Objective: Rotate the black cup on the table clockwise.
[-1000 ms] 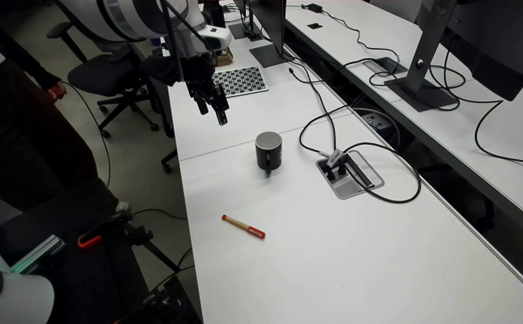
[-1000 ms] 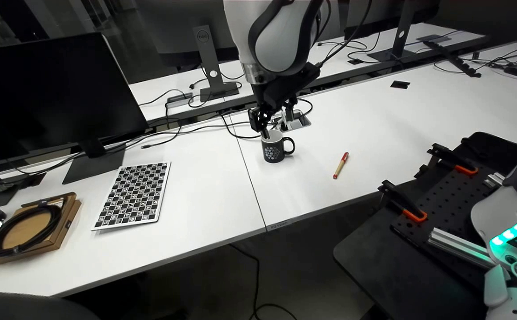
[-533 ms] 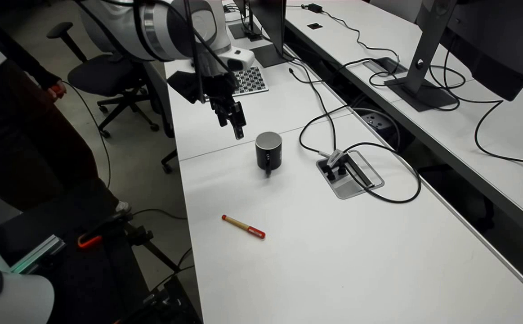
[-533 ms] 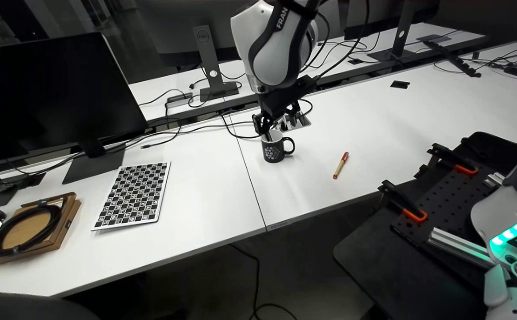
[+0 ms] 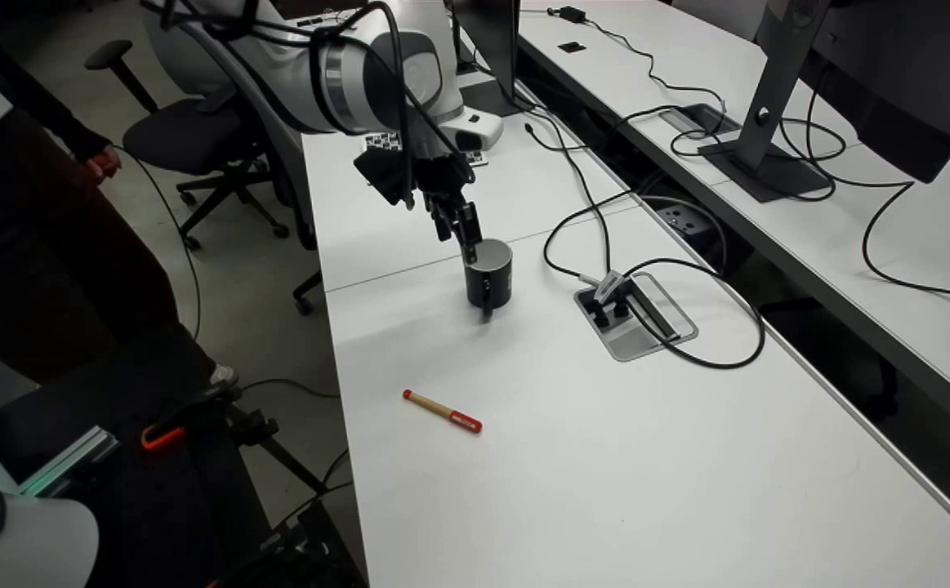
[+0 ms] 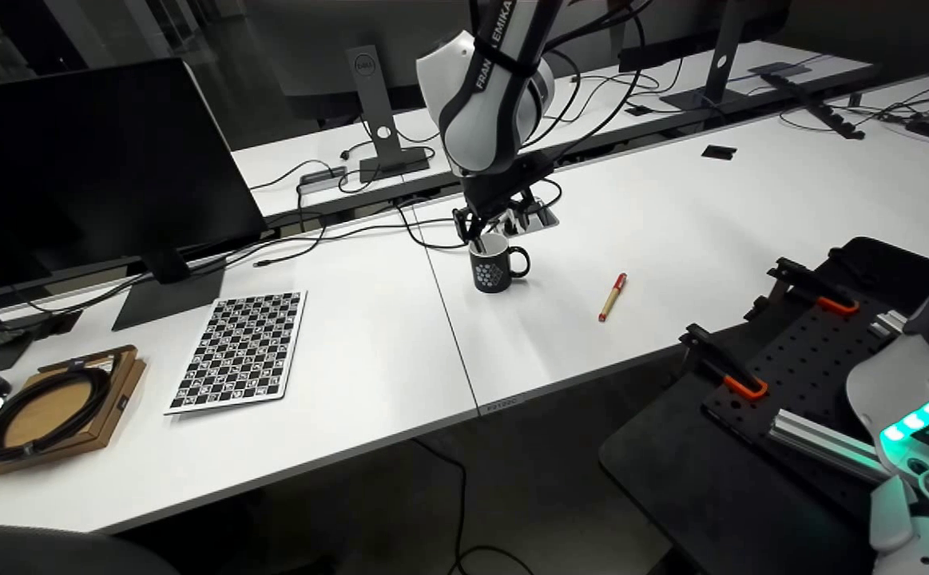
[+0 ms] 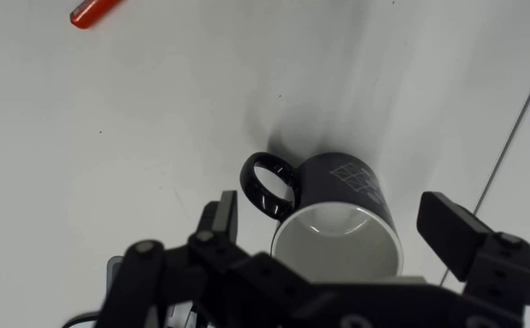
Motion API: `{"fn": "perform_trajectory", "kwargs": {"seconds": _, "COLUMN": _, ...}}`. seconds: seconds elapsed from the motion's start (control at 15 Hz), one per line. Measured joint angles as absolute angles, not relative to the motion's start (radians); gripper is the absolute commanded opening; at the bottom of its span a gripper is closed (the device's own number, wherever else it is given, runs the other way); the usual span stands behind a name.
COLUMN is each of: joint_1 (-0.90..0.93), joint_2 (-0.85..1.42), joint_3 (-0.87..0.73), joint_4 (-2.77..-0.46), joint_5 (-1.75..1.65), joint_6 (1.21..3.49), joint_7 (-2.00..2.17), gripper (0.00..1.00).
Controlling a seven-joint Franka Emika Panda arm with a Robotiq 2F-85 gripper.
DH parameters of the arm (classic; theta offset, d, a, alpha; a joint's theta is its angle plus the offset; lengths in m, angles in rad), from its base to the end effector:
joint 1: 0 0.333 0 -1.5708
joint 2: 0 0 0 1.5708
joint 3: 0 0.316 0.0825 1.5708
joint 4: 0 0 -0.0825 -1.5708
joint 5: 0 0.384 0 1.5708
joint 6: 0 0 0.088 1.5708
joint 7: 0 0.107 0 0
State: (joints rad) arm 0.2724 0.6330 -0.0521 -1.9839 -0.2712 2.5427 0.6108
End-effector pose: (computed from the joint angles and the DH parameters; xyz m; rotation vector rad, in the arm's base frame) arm 0.5816 0.1336 0.1349 2.9423 -0.2230 0.0023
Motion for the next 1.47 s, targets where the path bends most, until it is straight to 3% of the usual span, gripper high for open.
{"fn": "perform_trajectory", "kwargs": {"seconds": 0.67, "joint_1": 0.261, "joint_2": 0.757, "joint_3": -0.101, "joint_4": -1.805, "joint_5": -0.18, "joint_6": 2.476, "joint_7": 0.61, "gripper": 1.0}}
{"fn": "perform_trajectory", "kwargs": {"seconds": 1.27, "joint_1": 0.182, "joint_2": 0.818, "joint_3": -0.062, "joint_4": -1.779, "joint_5": -0.012, "joint_6": 2.481, "joint_7": 0.547, "gripper": 1.0}}
{"fn": "perform_trajectory", "kwargs": {"seconds": 1.4, "joint_1": 0.172, "joint_2": 0.824, "joint_3": -0.062, "joint_4": -1.778, "joint_5": 0.007, "joint_6": 2.483, "joint_7": 0.545, "gripper": 0.94}}
{"fn": "perform_trajectory", "kwargs": {"seconds": 1.47, "joint_1": 0.17, "joint_2": 0.825, "joint_3": -0.062, "joint_4": -1.777, "joint_5": 0.013, "joint_6": 2.483, "joint_7": 0.544, "gripper": 0.86}}
